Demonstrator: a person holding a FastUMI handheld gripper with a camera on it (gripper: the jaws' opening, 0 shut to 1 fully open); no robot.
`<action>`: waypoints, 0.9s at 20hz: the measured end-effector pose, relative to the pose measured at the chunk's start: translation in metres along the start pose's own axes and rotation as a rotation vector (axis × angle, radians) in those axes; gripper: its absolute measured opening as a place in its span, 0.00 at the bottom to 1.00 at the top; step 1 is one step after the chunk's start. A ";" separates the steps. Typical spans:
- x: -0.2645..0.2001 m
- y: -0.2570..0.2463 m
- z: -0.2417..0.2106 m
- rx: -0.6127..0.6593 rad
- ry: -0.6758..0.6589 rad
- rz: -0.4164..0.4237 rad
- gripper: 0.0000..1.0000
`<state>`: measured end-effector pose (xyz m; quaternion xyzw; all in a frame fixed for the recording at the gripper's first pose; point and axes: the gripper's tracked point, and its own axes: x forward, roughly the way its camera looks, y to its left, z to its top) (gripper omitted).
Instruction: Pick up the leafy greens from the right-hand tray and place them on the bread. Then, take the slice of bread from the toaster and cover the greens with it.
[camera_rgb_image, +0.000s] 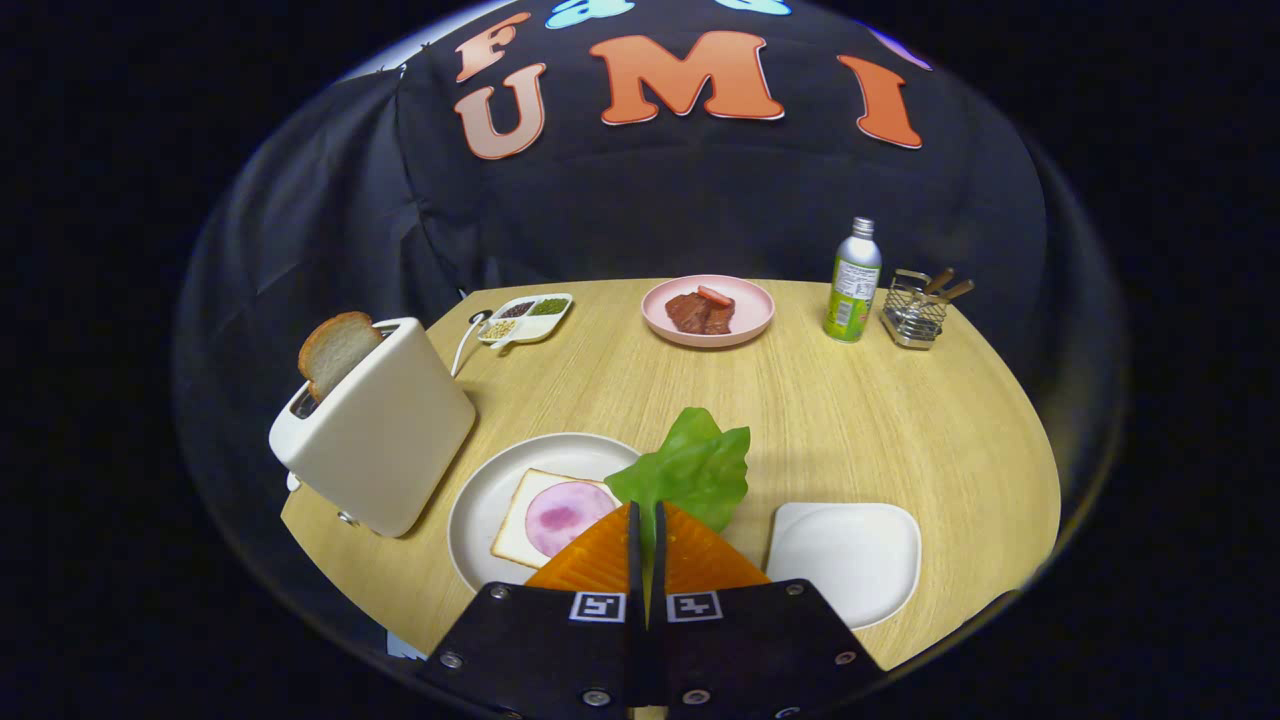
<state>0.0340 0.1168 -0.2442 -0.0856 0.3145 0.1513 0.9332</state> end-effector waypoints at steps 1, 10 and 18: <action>0.003 0.009 0.001 -0.004 -0.001 0.010 0.01; 0.029 0.067 -0.006 -0.007 0.056 0.099 0.01; 0.044 0.057 -0.028 -0.028 0.125 0.044 0.11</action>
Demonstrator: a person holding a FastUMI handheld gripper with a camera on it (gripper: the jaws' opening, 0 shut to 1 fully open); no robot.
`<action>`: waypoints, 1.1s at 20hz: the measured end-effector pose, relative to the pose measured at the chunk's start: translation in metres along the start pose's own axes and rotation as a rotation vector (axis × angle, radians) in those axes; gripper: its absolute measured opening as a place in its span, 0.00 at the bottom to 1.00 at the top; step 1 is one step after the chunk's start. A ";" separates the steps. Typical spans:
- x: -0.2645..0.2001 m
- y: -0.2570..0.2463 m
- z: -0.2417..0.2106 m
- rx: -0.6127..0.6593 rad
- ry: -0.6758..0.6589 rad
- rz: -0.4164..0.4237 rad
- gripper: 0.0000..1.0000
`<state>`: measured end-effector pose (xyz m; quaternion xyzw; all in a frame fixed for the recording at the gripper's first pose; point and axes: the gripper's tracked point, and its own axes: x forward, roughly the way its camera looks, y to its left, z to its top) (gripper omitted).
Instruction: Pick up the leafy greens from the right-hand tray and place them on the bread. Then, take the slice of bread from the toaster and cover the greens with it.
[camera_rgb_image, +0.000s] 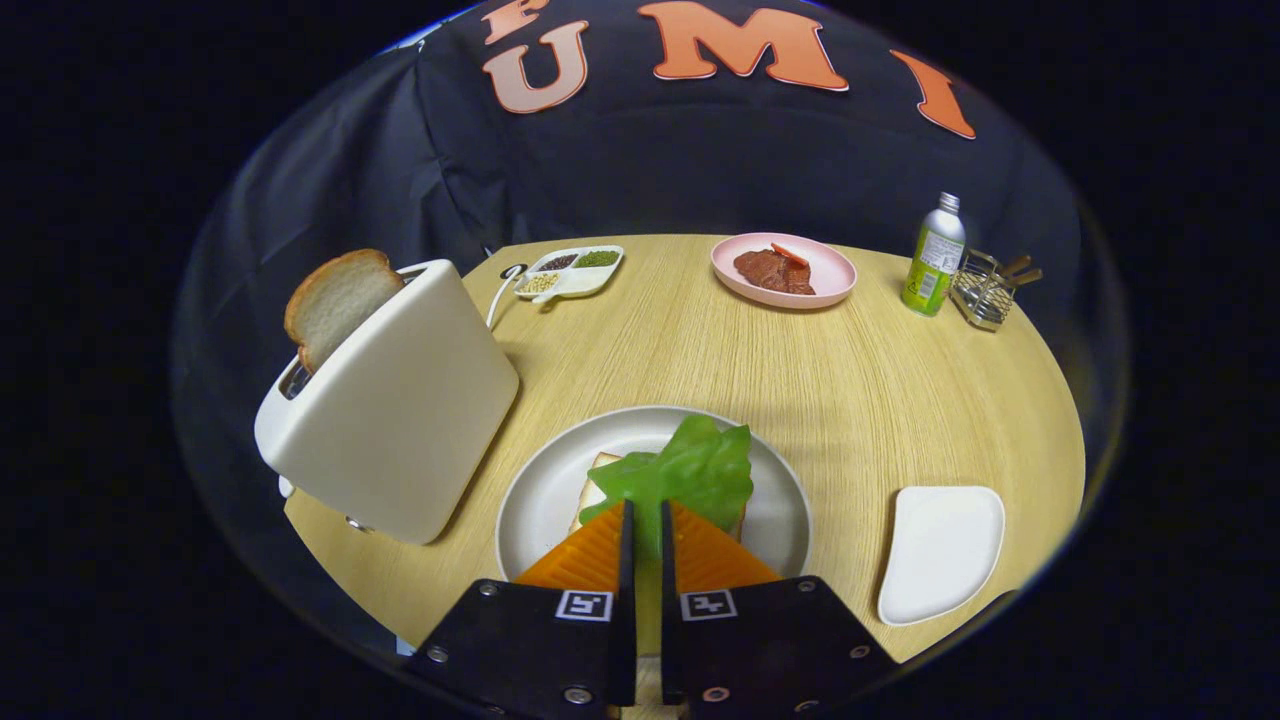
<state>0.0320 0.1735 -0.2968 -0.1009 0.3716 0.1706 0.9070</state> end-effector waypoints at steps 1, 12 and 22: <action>0.000 -0.003 -0.001 -0.004 0.006 -0.004 0.12; -0.024 -0.010 0.013 -0.015 -0.025 -0.148 0.84; -0.076 0.075 0.119 -0.033 -0.195 -0.097 0.98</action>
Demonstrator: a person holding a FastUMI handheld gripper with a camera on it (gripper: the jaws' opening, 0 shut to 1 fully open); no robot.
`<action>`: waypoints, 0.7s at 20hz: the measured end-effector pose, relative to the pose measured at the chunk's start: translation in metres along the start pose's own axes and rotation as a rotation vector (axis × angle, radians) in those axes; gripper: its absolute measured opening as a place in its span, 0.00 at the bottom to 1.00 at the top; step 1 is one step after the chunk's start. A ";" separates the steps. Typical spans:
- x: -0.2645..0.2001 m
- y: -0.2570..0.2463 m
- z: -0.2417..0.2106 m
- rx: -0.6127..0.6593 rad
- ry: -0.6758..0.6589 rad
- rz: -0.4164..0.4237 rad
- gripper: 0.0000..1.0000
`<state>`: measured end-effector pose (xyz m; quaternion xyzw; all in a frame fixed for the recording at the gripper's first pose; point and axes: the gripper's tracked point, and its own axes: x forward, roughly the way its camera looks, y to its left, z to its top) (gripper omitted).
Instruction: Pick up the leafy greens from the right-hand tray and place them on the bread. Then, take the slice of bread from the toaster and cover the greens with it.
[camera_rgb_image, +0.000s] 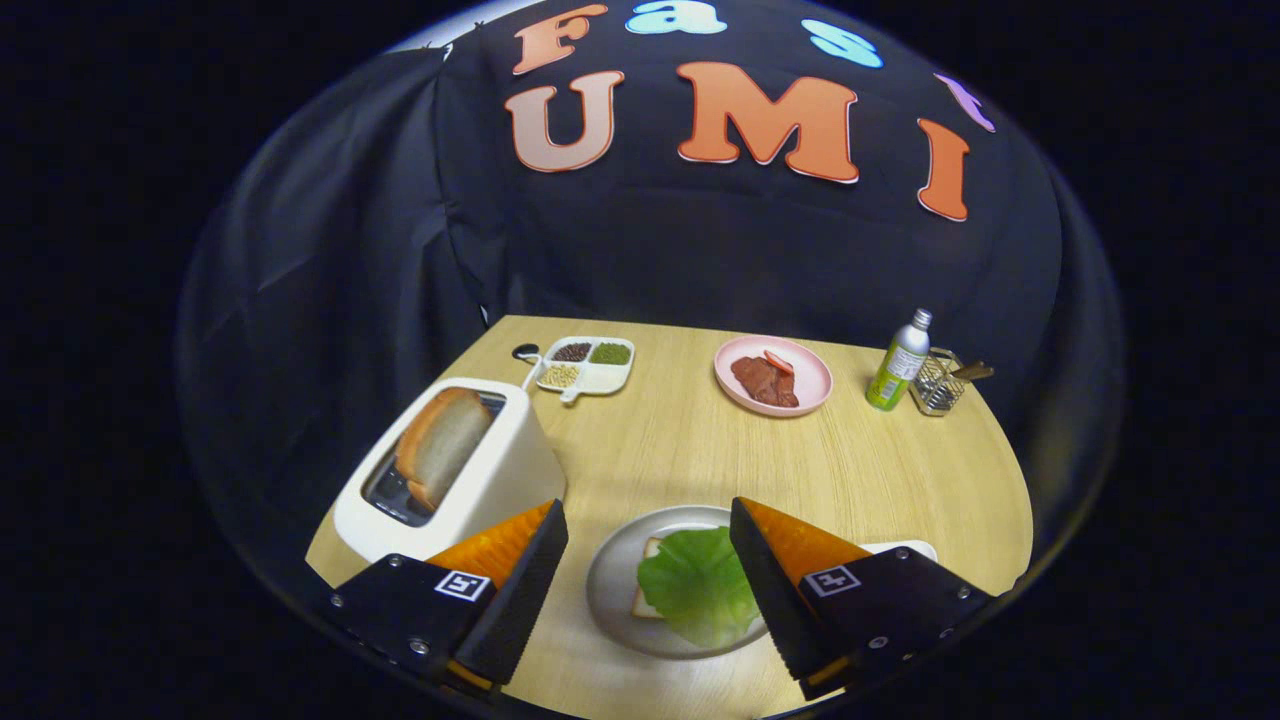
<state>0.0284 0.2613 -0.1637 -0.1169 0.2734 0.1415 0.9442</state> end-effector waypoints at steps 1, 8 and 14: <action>-0.002 0.011 0.009 0.009 -0.012 0.014 0.98; 0.009 0.071 0.045 0.057 -0.064 0.054 0.98; 0.033 0.108 0.032 0.050 -0.021 0.061 0.98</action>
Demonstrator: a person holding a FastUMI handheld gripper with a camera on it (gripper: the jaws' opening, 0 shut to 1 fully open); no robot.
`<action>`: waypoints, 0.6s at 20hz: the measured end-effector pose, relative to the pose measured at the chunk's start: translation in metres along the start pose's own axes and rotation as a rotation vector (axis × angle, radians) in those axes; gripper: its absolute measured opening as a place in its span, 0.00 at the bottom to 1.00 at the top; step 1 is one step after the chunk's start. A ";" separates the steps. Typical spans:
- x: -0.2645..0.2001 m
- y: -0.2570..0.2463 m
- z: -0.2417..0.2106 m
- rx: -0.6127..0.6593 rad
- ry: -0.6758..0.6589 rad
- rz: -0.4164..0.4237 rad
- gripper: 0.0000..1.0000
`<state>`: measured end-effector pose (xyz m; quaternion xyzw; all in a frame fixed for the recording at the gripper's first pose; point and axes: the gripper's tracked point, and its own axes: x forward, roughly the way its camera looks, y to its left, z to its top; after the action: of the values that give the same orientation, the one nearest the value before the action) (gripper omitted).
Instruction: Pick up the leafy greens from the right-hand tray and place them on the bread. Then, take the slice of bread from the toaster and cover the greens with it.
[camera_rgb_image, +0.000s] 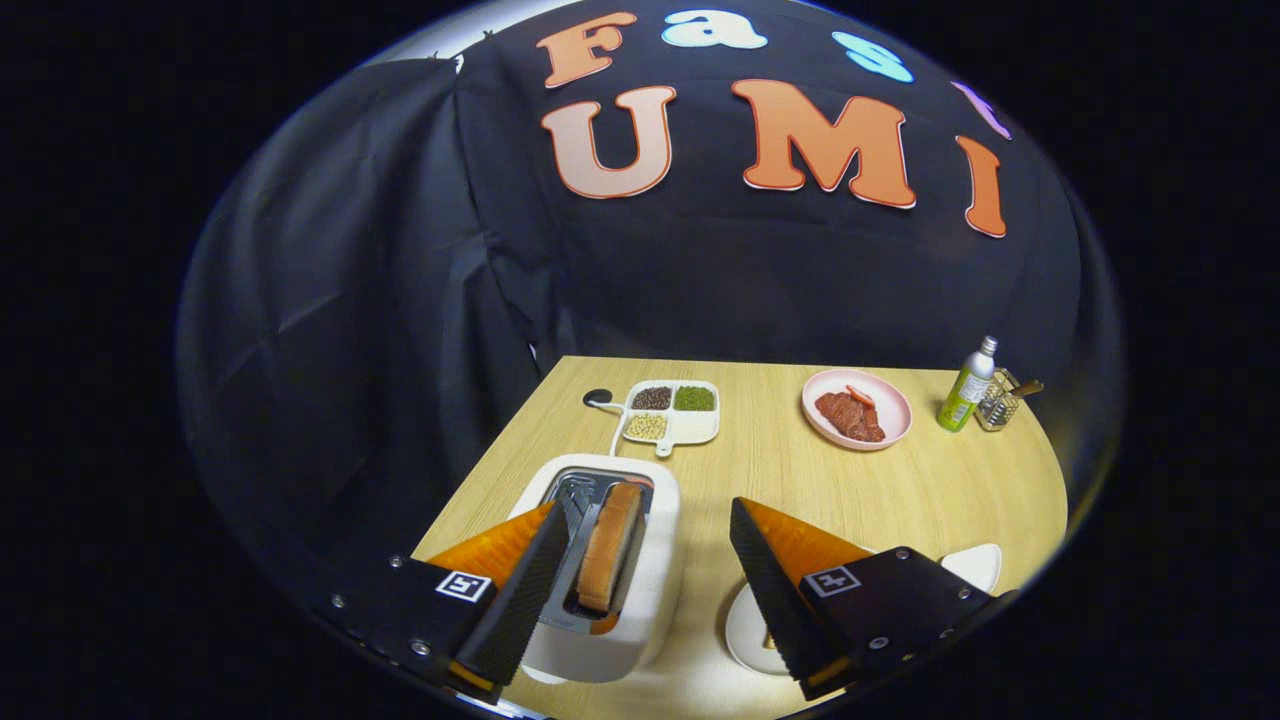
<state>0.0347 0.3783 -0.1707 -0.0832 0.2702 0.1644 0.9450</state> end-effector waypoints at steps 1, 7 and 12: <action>0.003 0.005 -0.004 0.003 0.014 0.002 0.97; 0.018 0.019 -0.023 -0.002 0.069 -0.010 0.75; 0.023 0.024 -0.031 0.013 0.101 -0.017 0.34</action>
<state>0.0291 0.3985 -0.2108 -0.0874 0.3178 0.1503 0.9321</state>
